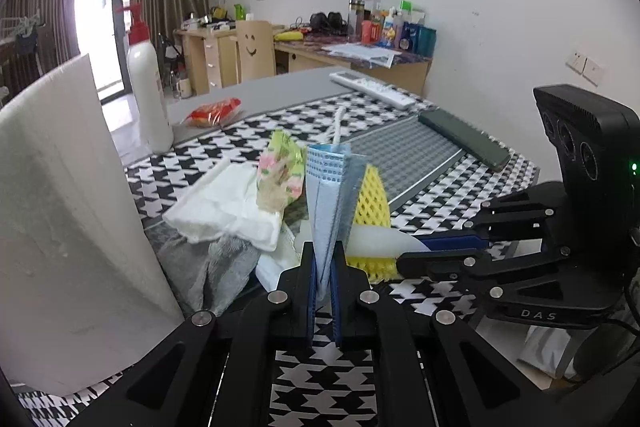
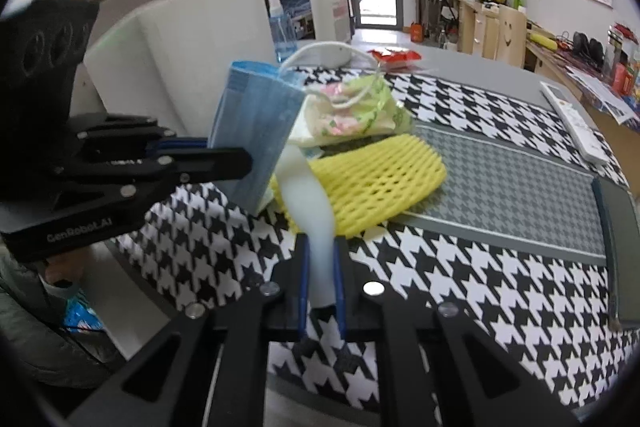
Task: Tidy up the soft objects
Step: 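Close the right tool on the white plastic tube, then lift the mask with the left tool while the right tool carries the tube over the box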
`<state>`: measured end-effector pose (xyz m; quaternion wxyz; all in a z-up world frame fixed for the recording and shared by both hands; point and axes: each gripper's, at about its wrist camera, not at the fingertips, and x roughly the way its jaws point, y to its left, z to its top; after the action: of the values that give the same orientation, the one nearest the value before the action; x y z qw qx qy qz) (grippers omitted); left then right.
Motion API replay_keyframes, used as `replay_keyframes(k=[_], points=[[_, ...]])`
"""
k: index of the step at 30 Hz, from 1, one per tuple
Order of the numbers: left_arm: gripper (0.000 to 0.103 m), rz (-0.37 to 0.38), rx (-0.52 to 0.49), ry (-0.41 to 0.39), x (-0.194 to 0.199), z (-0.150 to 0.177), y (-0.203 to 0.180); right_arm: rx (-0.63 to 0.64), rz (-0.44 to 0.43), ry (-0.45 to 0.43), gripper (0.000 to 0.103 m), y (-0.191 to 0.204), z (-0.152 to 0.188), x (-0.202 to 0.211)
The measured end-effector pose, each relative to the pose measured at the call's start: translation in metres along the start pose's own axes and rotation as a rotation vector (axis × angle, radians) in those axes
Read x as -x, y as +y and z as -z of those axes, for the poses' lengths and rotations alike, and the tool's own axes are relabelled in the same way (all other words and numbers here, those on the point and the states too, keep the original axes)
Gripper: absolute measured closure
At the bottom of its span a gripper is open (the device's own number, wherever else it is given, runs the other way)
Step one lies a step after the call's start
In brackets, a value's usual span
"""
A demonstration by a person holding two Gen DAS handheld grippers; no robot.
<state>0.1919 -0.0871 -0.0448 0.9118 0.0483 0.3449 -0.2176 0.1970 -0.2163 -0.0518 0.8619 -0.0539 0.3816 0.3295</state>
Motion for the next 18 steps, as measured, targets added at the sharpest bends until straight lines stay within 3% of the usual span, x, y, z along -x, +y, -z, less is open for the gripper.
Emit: replay_keyframes(k=[14,18], points=[[0.098,-0.010,-0.002,-0.116,0.040,-0.015,-0.013,-0.056,0.040,-0.107,0.089,0.001,-0.001,0.040],[0.098,0.060,0.071,-0.125,0.047,-0.020,-0.004,-0.075,0.057,-0.131,0.089,0.000,-0.002,0.048]])
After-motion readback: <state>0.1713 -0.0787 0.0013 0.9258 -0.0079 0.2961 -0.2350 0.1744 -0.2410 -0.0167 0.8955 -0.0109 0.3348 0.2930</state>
